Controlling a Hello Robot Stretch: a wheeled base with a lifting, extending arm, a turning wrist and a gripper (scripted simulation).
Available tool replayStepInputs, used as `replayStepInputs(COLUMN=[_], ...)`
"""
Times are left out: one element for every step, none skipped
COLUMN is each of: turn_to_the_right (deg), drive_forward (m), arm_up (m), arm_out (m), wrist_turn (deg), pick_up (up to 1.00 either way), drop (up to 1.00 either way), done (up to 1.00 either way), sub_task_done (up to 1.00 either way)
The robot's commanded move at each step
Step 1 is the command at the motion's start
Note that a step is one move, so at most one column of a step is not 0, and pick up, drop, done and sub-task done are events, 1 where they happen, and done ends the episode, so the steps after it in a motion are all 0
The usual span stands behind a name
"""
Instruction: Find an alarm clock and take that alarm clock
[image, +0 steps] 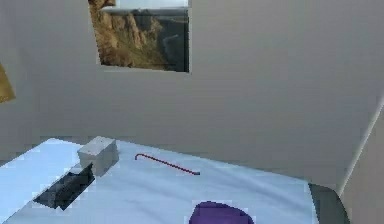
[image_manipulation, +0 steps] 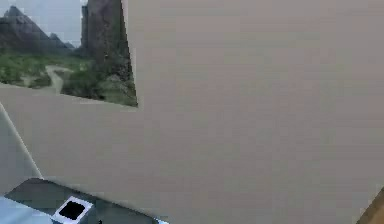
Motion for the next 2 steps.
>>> replayStepInputs(turn_to_the_right=[-36.0,0.0], drive_forward=[0.0,0.0], arm_up=[0.0,0.4], arm_out=[0.0,0.0], wrist_turn=[0.0,0.0], pick_up=[0.0,0.0], drop=[0.0,0.0], done=[0.0,0.0], sub_task_done=[0.0,0.0])
